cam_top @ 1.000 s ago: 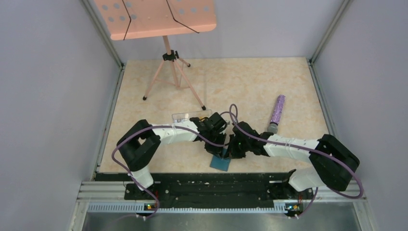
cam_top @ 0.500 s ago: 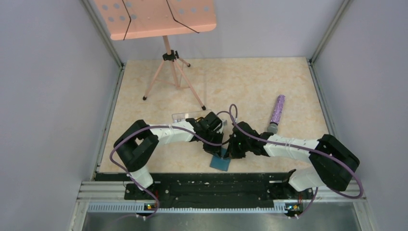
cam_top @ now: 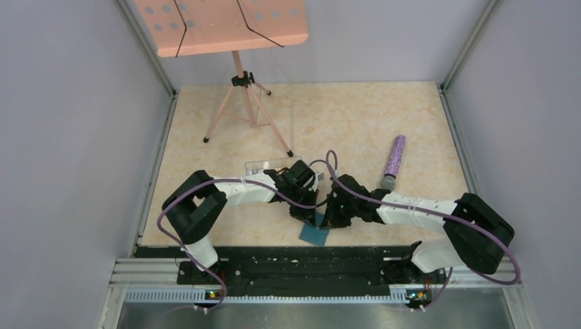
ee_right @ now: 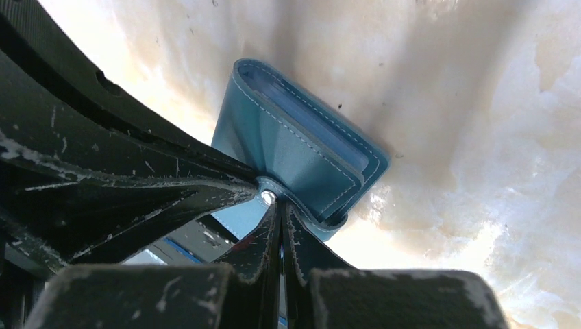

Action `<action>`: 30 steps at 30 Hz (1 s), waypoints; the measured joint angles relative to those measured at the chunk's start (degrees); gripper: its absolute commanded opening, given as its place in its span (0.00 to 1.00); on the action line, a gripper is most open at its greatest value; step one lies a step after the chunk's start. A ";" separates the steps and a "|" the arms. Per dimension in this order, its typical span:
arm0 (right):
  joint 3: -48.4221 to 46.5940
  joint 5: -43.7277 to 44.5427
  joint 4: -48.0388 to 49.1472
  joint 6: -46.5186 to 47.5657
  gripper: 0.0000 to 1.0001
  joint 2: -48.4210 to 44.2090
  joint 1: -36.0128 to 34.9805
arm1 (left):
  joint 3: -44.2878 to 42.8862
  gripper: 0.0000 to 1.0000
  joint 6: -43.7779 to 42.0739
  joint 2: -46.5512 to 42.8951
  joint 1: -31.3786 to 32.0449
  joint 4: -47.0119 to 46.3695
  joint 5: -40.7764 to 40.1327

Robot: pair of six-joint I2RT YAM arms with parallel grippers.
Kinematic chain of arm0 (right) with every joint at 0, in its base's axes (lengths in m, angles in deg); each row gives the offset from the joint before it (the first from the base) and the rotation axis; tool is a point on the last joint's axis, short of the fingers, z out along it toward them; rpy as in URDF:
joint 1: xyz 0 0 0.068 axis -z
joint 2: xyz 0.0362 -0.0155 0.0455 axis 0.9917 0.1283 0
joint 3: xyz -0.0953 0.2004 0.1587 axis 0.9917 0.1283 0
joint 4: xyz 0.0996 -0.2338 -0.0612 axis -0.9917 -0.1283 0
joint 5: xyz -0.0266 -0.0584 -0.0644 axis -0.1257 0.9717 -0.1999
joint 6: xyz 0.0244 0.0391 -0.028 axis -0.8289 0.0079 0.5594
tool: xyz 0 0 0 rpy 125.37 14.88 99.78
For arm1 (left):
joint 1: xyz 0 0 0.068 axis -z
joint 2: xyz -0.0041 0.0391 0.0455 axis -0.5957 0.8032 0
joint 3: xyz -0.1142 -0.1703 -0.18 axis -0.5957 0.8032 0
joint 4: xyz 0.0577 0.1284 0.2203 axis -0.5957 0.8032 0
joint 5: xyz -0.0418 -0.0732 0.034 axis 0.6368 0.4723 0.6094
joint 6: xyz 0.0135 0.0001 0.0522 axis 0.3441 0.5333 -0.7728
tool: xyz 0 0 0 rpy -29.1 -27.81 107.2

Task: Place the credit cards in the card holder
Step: Close the card holder at the corner of the board.

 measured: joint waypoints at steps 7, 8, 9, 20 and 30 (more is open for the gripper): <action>0.07 0.90 -4.66 1.09 0.00 -4.20 -0.70 | 0.57 0.00 0.20 -0.02 0.24 -0.79 0.76; 0.07 1.03 -4.92 1.09 0.00 -4.90 -0.74 | 0.59 0.00 0.20 -0.04 0.24 -0.83 0.74; 0.07 1.14 -5.07 1.11 0.00 -5.55 -0.74 | 0.61 0.00 0.20 -0.15 0.24 -0.83 0.74; 2.47 0.68 -4.28 0.98 0.00 -6.93 -0.85 | 1.33 0.00 0.22 -2.56 0.24 0.33 0.48; 2.64 -0.87 -1.20 0.96 0.00 -6.93 -0.85 | 1.68 0.00 1.36 -3.76 0.31 1.14 0.20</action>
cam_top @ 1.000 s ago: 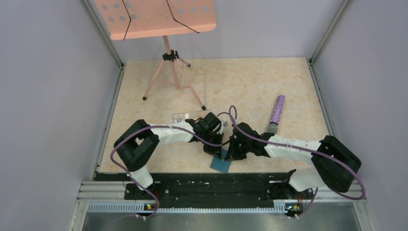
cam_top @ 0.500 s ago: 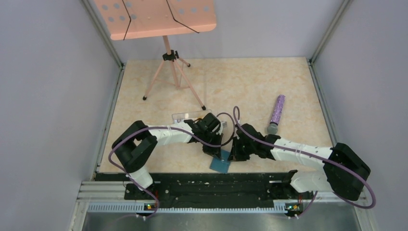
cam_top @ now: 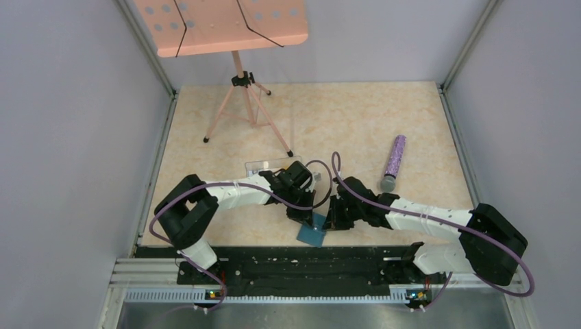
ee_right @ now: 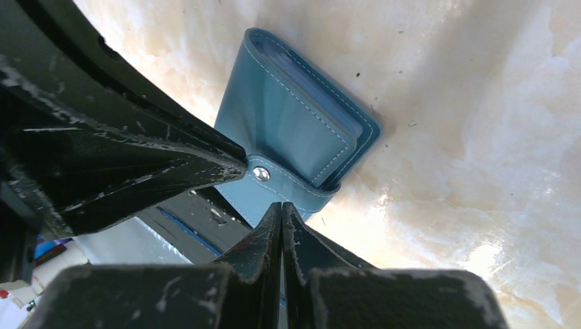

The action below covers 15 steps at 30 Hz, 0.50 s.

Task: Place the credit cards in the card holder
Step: Close the card holder at the corner of the board.

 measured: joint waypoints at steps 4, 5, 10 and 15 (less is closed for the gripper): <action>0.00 -0.24 0.87 0.00 0.00 -0.02 0.00 | 0.70 0.00 0.66 0.00 0.00 0.20 -1.11; 0.02 -0.31 1.03 -0.02 0.00 -0.02 0.00 | 0.81 0.00 0.81 0.00 0.00 0.39 -1.25; 0.74 -0.98 3.43 -0.24 0.00 0.07 0.00 | 0.85 0.00 1.29 0.00 0.00 0.79 -1.79; 0.87 -1.84 6.08 -0.57 0.00 1.90 0.00 | 0.85 0.00 1.40 0.04 0.00 1.14 -2.58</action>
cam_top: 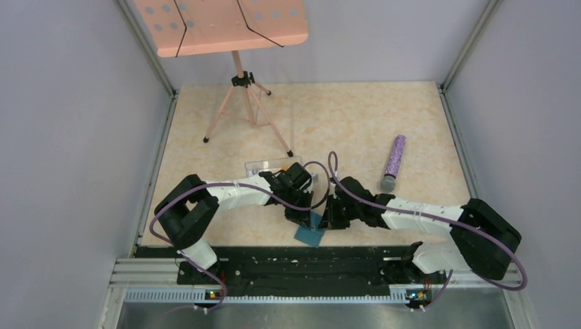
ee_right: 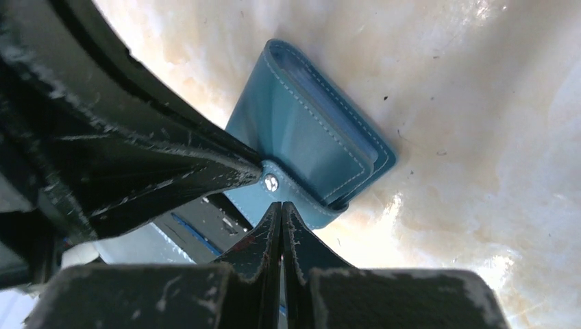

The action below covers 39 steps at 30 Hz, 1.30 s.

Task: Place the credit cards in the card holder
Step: Close the card holder at the corner of the board.

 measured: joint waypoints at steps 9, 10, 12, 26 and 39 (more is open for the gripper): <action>-1.20 -1.97 2.38 -0.09 0.00 6.25 -0.02 | -0.02 0.00 -0.04 0.39 0.00 1.01 -0.76; -1.49 -2.10 2.32 -0.09 0.00 6.64 -0.02 | -0.02 0.00 -0.07 0.50 0.00 1.01 -0.83; -1.79 -2.14 2.14 -0.11 0.00 7.08 -0.09 | -0.09 0.00 -0.11 0.74 0.00 1.01 -0.85; -10.51 4.44 -9.70 -2.38 0.00 12.35 -4.26 | -2.56 0.00 -0.70 2.60 0.00 4.39 -1.57; -3.41 8.20 -5.05 -4.98 0.00 3.63 -6.51 | -2.91 0.00 -1.36 2.25 1.05 4.31 -2.67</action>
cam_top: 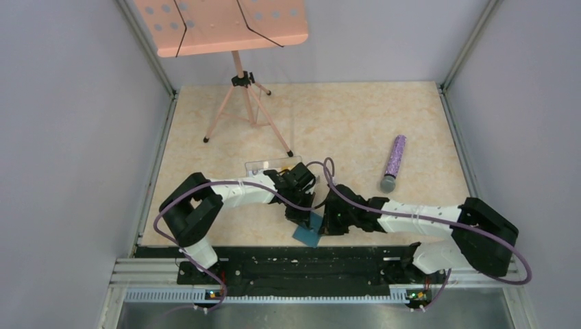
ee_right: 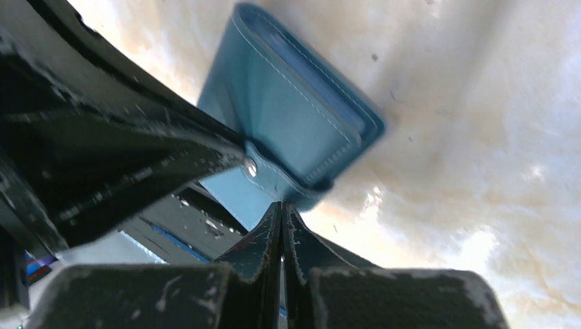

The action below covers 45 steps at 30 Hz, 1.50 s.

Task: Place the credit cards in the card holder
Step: Close the card holder at the corner of the board.

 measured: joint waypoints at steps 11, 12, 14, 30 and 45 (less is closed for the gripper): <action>4.46 0.66 4.13 -1.62 0.00 -7.78 -0.11 | 0.17 0.00 0.02 -0.74 0.20 -0.42 -0.74; 4.46 0.66 4.63 -1.64 0.00 -7.72 -0.09 | 0.20 0.00 0.04 -0.81 0.22 -0.44 -0.90; 4.46 0.66 5.60 -1.62 0.00 -7.41 -0.09 | 0.20 0.00 0.04 -1.03 0.24 -0.48 -1.16; 2.14 1.11 6.47 -1.33 0.00 -1.36 0.17 | 0.20 0.00 0.07 -1.55 0.31 -0.96 -2.56; 2.08 1.90 7.61 -0.52 0.00 0.55 0.28 | 0.20 0.00 0.07 -1.55 0.46 -0.98 -3.45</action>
